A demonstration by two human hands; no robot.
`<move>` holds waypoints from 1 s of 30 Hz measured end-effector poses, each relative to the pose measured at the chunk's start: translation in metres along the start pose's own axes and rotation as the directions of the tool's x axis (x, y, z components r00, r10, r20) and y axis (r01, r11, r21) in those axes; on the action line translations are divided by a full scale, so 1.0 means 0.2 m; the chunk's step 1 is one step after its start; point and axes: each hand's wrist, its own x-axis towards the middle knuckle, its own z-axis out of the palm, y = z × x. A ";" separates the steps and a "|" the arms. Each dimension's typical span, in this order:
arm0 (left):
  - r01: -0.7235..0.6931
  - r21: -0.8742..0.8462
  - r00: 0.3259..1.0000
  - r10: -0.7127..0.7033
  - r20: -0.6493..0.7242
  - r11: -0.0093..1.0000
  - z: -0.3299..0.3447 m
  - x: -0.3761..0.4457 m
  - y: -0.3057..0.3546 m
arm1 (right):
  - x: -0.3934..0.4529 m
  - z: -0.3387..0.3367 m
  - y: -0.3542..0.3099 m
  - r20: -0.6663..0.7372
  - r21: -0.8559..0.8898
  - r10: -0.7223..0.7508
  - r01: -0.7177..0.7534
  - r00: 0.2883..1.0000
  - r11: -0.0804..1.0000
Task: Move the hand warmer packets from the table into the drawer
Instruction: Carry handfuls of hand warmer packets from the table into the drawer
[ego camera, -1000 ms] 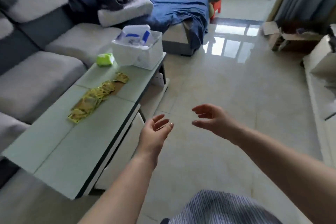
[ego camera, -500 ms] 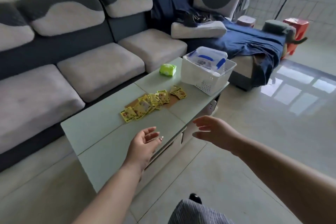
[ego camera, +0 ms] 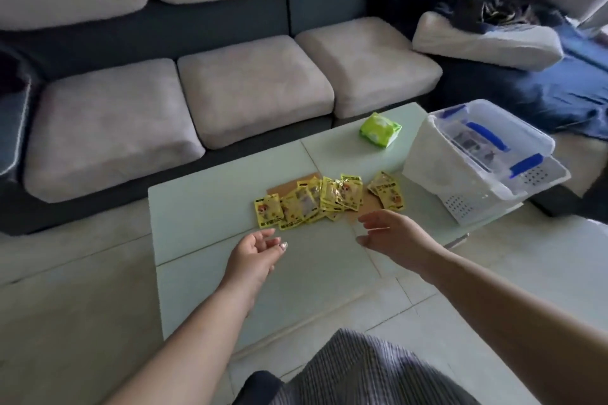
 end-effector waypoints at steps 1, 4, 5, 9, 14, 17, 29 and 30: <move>0.015 -0.005 1.000 -0.015 -0.027 1.000 -0.01 0.05 0.00 | 0.07 0.00 -0.01 0.023 -0.013 0.000 0.001 1.000 1.000; 0.057 -0.030 0.993 -0.060 -0.097 0.998 -0.04 0.21 0.01 | 0.24 0.01 -0.04 0.064 -0.037 0.006 -0.004 0.998 0.999; 0.074 -0.036 0.990 -0.077 -0.120 0.997 -0.05 0.27 0.01 | 0.31 0.03 -0.05 0.084 -0.054 0.019 -0.014 0.996 0.998; 0.113 -0.032 0.980 -0.117 -0.158 0.993 -0.08 0.49 0.03 | 0.52 0.09 -0.07 0.117 -0.067 0.090 -0.083 0.989 0.994; 0.200 -0.037 0.966 -0.203 -0.159 0.979 -0.08 0.70 0.01 | 0.77 0.19 -0.03 0.121 -0.059 0.171 -0.165 0.978 0.985; 0.249 -0.025 0.954 -0.249 -0.164 0.968 -0.05 0.84 -0.01 | 0.93 0.27 0.00 0.109 -0.072 0.224 -0.217 0.968 0.973; 0.312 0.171 0.909 -0.241 -0.340 0.935 0.15 1.60 -0.37 | 1.71 0.61 0.31 0.101 -0.324 0.166 -0.125 0.981 0.938; 0.312 0.212 0.894 -0.210 -0.396 0.926 0.17 1.67 -0.42 | 1.77 0.64 0.36 0.095 -0.350 0.152 -0.110 0.984 0.930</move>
